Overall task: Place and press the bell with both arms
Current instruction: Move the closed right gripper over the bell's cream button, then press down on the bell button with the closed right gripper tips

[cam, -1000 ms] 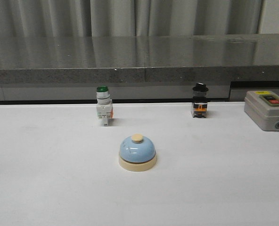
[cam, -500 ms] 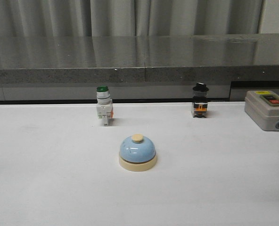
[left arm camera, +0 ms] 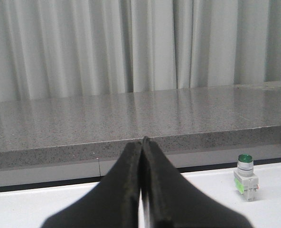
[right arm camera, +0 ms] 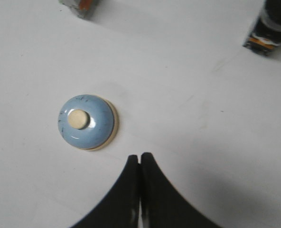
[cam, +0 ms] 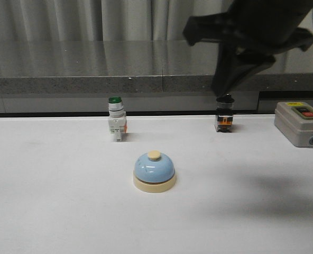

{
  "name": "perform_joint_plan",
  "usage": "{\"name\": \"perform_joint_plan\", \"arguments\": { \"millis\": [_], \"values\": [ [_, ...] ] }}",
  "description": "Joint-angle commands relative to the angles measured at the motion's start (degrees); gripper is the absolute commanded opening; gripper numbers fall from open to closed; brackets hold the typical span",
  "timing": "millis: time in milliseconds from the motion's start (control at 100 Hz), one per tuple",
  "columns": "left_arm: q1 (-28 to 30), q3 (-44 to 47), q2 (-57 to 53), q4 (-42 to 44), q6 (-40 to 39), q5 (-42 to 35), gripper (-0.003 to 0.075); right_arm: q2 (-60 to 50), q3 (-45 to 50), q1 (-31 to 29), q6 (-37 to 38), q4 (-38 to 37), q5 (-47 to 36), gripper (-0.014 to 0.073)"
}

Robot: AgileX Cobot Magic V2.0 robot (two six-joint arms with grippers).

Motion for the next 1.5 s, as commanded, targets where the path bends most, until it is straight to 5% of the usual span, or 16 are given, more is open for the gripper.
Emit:
{"name": "perform_joint_plan", "arguments": {
  "millis": [0, 430, 1490],
  "values": [
    [0.14, 3.16, -1.82, -0.06, -0.65, -4.5, -0.0021, 1.24, -3.21, 2.0, -0.63, 0.36, -3.58, -0.0064],
    [0.14, 3.16, -1.82, -0.06, -0.65, -4.5, -0.0021, 13.83, -10.52, 6.62, -0.63, 0.42, -3.72, -0.0064],
    [0.14, 3.16, -1.82, -0.06, -0.65, -4.5, -0.0021, 18.1, -10.96, 6.87, -0.63, 4.04, -5.75, -0.0064]
  ]
}}
